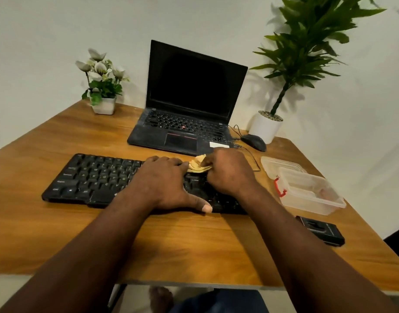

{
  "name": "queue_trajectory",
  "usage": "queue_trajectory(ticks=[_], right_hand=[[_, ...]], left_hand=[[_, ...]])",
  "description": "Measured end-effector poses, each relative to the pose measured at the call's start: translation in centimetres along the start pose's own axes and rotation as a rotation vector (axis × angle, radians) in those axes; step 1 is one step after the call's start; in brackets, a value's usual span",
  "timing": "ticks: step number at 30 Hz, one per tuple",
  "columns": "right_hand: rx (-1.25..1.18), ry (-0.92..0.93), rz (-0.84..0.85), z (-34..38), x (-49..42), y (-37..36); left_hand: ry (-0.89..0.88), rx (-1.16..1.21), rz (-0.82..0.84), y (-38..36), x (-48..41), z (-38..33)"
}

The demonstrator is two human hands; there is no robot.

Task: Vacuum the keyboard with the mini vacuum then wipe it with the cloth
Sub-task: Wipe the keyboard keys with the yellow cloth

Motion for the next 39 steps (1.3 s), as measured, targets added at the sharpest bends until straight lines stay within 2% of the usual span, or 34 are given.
queue_trajectory(ticks=[5,7,11,16,23,25,28,31,36,39], right_hand=[[0.021,0.194,-0.02,1.5,0.1,-0.1],[0.012,0.225,0.011,0.5,0.4,0.1],[0.159,0.25,0.097,-2.0,0.7,0.6],[0.207,0.097,0.139,-4.3,1.8,0.7],[0.259,-0.152,0.058,0.2,1.7,0.3],[0.209,-0.135,0.025,1.5,1.0,0.4],[0.118,0.016,-0.027,3.9,0.6,0.3],[0.057,0.128,-0.001,3.1,0.9,0.1],[0.099,0.024,0.135,-3.3,1.6,0.3],[0.063,0.04,0.132,-3.4,2.3,0.8]], left_hand=[[0.008,0.013,-0.042,-0.4,-0.4,0.7],[0.024,0.015,-0.024,-0.3,-0.3,0.6],[0.049,0.019,0.035,-0.2,-0.1,0.4],[0.046,0.019,0.051,-0.3,0.0,0.4],[0.041,0.03,0.039,-0.4,0.0,0.3],[0.045,0.035,0.03,-0.5,0.0,0.3],[0.044,0.064,0.002,-0.5,-0.1,0.4],[0.053,0.07,0.004,-0.5,0.0,0.6],[0.071,0.051,0.036,-0.6,-0.1,0.6],[0.055,0.033,0.028,-0.6,-0.2,0.6]])
Point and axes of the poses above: each hand's wrist, its own x-axis away from the middle knuckle, its own y-axis out of the back of the hand, z = x × y, the point moved 4 cm from there along -x, towards the middle knuckle, and after that the axes turned 15 degrees about x, right-handed, at the moved point
